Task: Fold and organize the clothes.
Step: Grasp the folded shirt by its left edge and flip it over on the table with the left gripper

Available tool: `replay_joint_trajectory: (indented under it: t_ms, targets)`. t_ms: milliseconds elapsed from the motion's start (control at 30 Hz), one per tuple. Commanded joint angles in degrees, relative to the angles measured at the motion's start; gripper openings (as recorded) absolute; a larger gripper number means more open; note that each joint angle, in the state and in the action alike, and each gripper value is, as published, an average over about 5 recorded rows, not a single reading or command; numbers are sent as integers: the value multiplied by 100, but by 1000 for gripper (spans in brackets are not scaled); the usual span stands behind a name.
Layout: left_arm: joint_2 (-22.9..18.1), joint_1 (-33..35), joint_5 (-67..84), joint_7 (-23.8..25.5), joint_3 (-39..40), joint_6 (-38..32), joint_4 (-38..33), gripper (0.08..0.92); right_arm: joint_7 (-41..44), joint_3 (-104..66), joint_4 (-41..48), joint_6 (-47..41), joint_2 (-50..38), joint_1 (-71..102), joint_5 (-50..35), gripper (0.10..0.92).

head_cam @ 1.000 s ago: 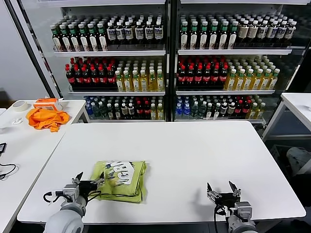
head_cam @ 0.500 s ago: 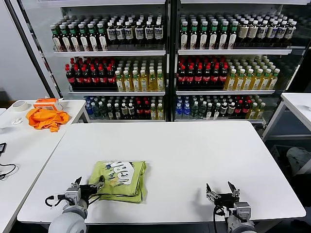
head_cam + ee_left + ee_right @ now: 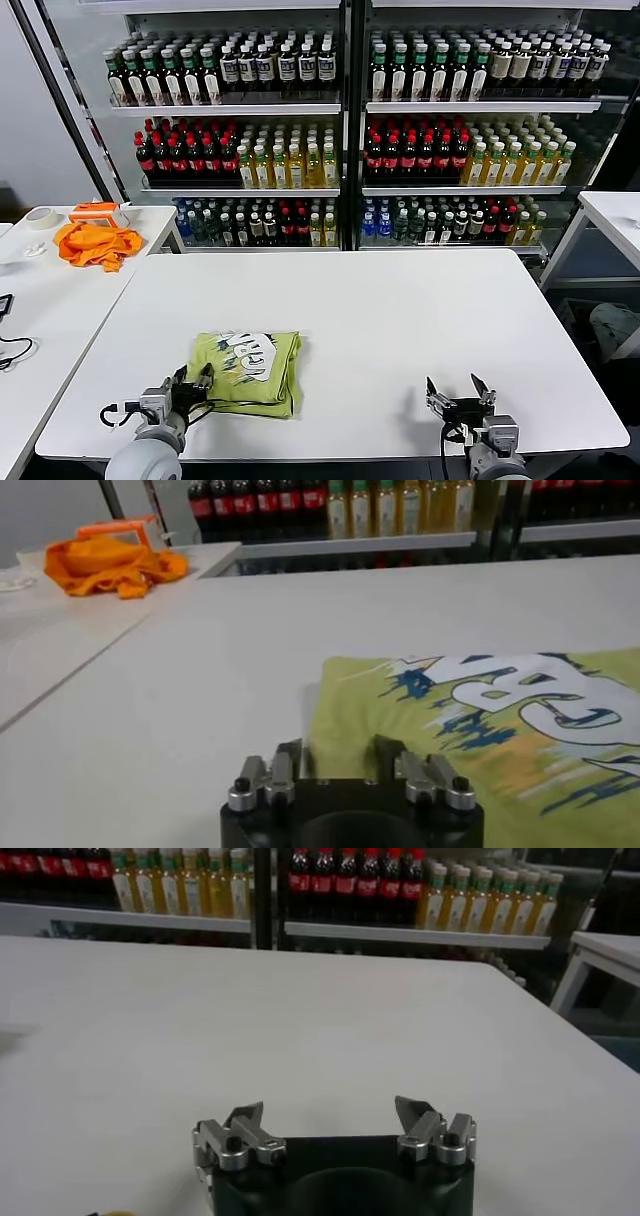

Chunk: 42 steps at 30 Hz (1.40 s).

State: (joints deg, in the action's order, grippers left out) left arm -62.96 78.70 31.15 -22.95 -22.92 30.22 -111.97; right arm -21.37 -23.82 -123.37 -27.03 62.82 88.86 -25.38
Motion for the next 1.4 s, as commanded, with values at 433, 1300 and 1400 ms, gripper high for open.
replay_joint_trajectory:
  t_ms: [433, 1300, 1400]
  targets:
    - [17, 13, -58, 176, -24, -211, -191, 110, -8, -20, -46, -4, -57, -26, -40, 823]
    - [2080, 10, 441, 481, -2314, 266, -1092, 98, -6, 151, -39, 1, 139, -113, 0, 823]
    - [1029, 78, -522, 783, -782, 144, -1530, 98, -5, 73, -67, 1, 120, -26, 18, 823]
